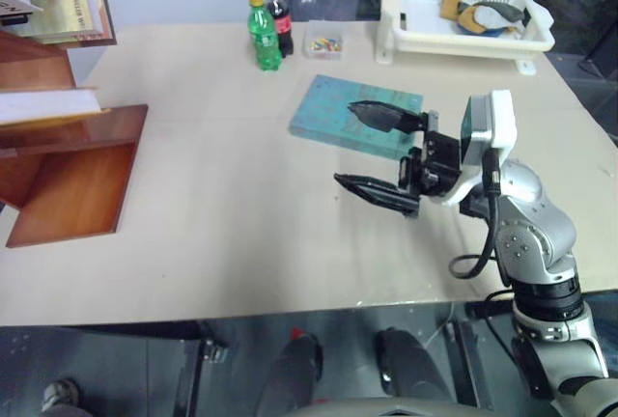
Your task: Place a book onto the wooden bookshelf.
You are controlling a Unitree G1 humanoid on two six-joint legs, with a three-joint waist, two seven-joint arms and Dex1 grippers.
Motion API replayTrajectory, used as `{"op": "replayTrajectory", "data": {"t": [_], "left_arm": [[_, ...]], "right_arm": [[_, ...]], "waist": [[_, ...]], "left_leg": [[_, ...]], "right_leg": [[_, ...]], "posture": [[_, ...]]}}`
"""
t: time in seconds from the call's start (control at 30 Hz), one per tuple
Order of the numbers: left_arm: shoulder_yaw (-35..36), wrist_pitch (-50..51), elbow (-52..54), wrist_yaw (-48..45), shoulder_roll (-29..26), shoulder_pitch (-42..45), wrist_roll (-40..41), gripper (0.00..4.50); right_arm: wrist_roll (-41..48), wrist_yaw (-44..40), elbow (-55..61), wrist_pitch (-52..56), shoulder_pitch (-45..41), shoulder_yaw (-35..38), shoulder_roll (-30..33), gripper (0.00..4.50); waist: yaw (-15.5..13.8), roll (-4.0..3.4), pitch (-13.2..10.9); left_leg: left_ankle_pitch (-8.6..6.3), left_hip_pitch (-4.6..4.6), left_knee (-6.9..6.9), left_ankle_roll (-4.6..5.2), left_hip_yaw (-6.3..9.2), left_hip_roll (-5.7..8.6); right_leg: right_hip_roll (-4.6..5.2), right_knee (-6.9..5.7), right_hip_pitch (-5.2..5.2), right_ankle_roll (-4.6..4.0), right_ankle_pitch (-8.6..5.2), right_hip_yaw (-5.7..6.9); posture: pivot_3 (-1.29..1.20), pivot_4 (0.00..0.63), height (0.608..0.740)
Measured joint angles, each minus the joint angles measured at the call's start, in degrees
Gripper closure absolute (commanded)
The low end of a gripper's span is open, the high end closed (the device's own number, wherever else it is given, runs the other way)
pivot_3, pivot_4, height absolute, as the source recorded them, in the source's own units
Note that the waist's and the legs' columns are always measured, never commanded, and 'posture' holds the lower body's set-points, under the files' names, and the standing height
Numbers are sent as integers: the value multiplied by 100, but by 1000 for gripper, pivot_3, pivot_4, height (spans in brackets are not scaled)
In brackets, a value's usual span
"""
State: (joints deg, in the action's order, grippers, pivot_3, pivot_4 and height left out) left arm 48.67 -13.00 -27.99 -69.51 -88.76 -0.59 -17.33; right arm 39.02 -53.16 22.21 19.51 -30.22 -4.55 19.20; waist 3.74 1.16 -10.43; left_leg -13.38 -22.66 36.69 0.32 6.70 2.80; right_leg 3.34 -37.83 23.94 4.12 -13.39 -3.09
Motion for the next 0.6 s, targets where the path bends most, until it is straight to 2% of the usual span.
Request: {"op": "replayTrajectory", "data": {"t": [0.2, 0.6], "left_arm": [[-379, 133, -19, 231, -43, 97, 48, 3552], [-417, 141, 176, 275, 199, -40, 130, 3552]], "right_arm": [[78, -36, 175, 155, 14, -43, 117, 0], [59, -63, 146, 192, -97, -133, 189, 0]], "waist": [[6, -20, -7], [7, -21, -7]], "left_leg": [[1, 19, 0, 1, 1, -23], [2, 23, 6, -1, -12, -53]], "right_leg": [[-29, -16, -3, -6, 2, 0], [-54, -14, -4, -29, 13, -4]], "posture": [[0, 150, 740], [0, 150, 740]]}}
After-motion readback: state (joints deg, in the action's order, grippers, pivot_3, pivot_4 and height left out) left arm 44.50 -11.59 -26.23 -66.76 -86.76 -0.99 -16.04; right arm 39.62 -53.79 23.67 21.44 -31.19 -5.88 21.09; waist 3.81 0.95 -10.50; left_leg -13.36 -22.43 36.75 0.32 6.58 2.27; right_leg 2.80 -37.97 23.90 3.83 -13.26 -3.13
